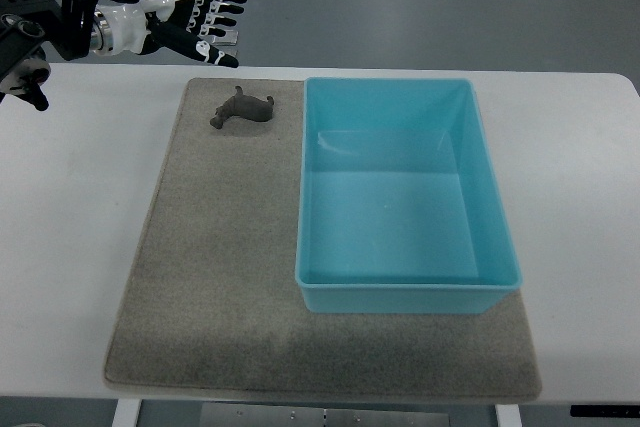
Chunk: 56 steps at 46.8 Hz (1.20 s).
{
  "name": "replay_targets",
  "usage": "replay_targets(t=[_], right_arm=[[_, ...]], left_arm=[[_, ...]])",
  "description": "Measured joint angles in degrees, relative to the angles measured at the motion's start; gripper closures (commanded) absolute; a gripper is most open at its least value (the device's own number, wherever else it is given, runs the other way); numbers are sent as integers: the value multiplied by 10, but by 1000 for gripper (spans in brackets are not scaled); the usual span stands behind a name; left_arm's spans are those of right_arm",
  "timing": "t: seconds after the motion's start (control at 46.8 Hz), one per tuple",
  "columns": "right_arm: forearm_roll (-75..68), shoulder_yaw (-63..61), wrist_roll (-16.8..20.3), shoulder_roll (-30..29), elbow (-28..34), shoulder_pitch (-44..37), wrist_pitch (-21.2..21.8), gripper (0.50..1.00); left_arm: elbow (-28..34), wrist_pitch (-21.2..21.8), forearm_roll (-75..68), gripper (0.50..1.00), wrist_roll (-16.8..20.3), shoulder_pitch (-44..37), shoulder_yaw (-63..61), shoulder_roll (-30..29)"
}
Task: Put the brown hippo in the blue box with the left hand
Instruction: 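Move the left hand forward over the brown hippo, then lower the left hand onto the brown hippo and close fingers around it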
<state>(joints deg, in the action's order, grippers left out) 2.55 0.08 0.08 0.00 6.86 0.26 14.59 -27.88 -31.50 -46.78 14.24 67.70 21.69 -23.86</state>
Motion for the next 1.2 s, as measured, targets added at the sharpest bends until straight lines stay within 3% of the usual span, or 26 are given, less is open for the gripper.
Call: replay_targets(t=[0.15,0.449,0.791,1.197], right_arm=[[0,0,0,0,0,0,0,564],[0,0,0,0,0,0,0,564],[0,0,0,0,0,0,0,564],[0,0,0,0,0,0,0,564]], left_arm=[[-31,70,-61,501,0,-5,-13,0],[-28,95,-186,501,-1,6,-62,19],[-24,216,-338,501,-3,-12,-85,51],[9,225,-340,519,-10,-13,-101,85]])
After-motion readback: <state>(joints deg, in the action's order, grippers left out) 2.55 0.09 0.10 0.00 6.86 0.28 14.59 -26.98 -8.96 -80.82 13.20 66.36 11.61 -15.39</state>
